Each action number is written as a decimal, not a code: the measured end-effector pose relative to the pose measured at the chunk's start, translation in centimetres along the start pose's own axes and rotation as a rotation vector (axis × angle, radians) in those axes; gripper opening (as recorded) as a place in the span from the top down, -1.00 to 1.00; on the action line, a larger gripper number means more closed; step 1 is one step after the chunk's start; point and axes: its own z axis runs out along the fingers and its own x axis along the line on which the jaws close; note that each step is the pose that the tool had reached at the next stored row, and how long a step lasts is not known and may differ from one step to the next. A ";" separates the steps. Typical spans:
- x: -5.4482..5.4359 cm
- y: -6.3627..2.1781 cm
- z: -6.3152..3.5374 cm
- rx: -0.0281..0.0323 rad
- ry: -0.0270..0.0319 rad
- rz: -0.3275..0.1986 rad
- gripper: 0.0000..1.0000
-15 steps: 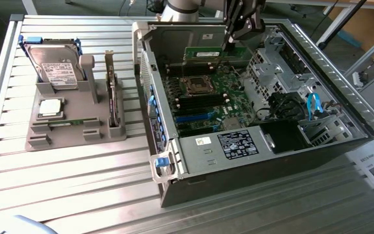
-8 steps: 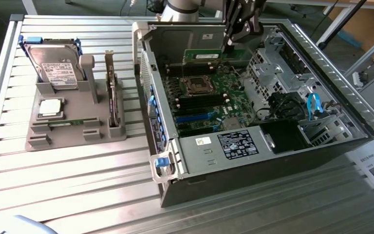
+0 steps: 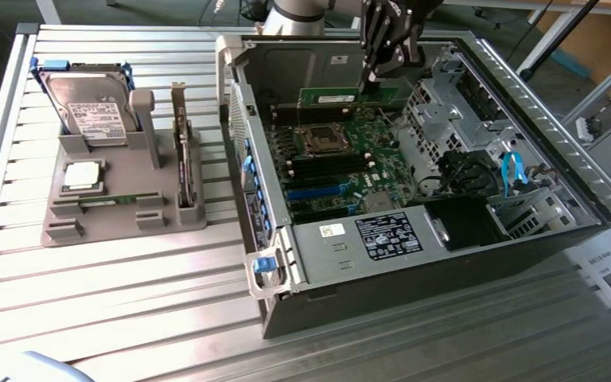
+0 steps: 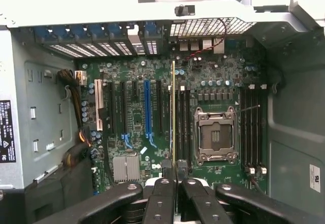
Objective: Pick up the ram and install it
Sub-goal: 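Pick up the ram and move it above insertion slot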
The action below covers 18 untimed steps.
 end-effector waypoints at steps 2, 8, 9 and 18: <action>0.0 0.00 0.02 -0.0001 0.0001 0.000 0.76; 0.0 -0.41 0.05 0.0001 -0.0002 0.000 0.76; 0.0 -0.52 0.06 0.0000 -0.0001 0.000 0.76; -0.1 -1.91 0.10 0.0000 0.0000 0.000 0.76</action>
